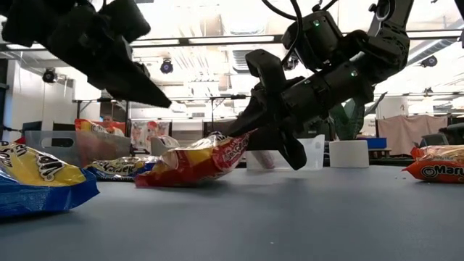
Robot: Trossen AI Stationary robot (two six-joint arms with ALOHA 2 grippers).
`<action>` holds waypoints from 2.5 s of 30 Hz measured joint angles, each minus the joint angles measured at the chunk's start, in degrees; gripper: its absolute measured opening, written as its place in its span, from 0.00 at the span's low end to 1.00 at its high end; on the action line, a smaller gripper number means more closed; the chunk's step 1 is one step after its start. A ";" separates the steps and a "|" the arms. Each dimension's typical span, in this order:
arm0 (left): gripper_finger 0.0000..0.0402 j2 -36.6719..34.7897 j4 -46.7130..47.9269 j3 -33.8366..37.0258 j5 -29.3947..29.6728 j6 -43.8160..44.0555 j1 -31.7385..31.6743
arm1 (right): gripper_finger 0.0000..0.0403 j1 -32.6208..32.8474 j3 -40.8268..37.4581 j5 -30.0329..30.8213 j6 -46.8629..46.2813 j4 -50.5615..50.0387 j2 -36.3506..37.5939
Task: Sort Maruchan noodles
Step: Put the red noodle pack into the transparent bin
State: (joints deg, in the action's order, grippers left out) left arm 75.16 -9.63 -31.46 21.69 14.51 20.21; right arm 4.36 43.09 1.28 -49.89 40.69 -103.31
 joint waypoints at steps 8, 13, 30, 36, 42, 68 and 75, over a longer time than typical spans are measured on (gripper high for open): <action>0.48 -4.76 2.21 0.00 0.02 -1.08 0.02 | 0.11 0.00 0.02 0.05 2.14 0.17 1.28; 0.48 -6.34 2.37 0.02 0.46 -2.59 0.02 | 0.05 0.00 0.02 0.17 3.16 0.12 2.06; 0.48 -9.82 2.51 0.09 8.87 -6.37 0.04 | 0.03 0.04 -0.02 1.97 9.87 -3.01 9.39; 0.48 -9.82 2.30 0.09 13.49 -6.80 0.04 | 0.02 0.02 -0.02 6.44 12.95 -7.25 13.89; 0.48 -9.82 2.01 0.11 15.32 -7.55 0.04 | 0.02 0.02 -0.02 12.23 16.71 -13.34 20.08; 0.48 -9.82 -3.43 -4.56 15.30 -27.62 -0.77 | 0.02 -21.34 0.70 21.43 33.73 -37.31 40.09; 0.48 -10.21 -3.67 -4.52 15.29 -30.31 -4.40 | 0.02 -26.17 0.70 21.95 36.90 -33.25 32.37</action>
State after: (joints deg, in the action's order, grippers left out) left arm 64.95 -13.30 -35.99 36.98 -15.79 15.81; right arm -21.81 43.79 23.23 -12.99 7.44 -70.94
